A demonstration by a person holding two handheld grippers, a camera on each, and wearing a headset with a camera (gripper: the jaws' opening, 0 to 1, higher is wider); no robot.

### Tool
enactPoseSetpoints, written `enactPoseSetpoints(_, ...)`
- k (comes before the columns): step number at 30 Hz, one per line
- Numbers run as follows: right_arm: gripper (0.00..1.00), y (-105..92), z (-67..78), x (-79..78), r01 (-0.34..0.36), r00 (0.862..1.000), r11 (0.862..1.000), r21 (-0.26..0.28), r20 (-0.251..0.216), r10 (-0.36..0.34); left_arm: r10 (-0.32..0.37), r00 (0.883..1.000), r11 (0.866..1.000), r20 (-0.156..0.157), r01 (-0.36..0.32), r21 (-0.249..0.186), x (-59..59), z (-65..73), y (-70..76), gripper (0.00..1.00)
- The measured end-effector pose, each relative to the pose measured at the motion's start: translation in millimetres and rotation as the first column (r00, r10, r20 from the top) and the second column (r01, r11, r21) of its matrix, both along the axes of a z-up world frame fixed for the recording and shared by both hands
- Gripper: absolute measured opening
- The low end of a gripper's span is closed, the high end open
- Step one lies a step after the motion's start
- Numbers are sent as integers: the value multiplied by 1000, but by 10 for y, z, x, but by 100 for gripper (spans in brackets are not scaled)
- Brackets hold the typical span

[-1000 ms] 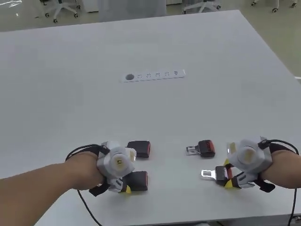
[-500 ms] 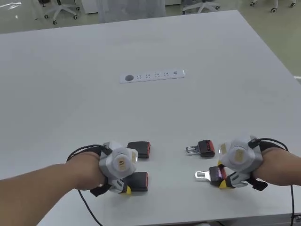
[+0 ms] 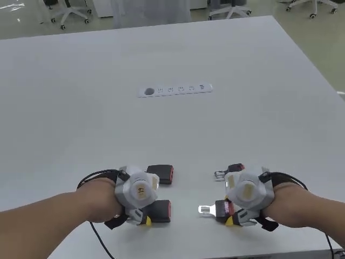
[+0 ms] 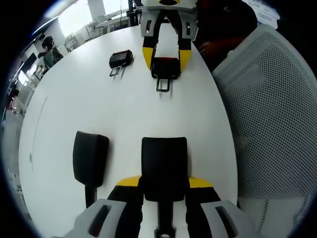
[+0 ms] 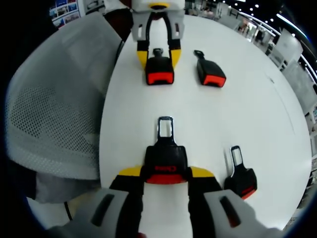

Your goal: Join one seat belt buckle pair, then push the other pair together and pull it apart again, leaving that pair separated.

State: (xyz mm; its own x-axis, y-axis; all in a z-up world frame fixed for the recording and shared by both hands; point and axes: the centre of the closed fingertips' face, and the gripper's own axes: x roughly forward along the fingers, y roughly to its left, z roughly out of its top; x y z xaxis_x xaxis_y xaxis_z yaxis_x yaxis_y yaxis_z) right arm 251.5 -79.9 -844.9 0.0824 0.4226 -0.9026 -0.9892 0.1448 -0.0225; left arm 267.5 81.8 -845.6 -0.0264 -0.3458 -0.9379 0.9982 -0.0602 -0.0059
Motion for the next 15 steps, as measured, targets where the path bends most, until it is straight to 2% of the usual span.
enactPoseSetpoints(7,33,343,3,33,5,1000,1000,22,-1,-5,2,1000,1000,0,-2,2,-3,-4,-1,34)
enactPoseSetpoints(15,33,605,1,43,-12,1000,1000,23,6,12,5,1000,1000,0,-5,2,-7,-1,-4,34)
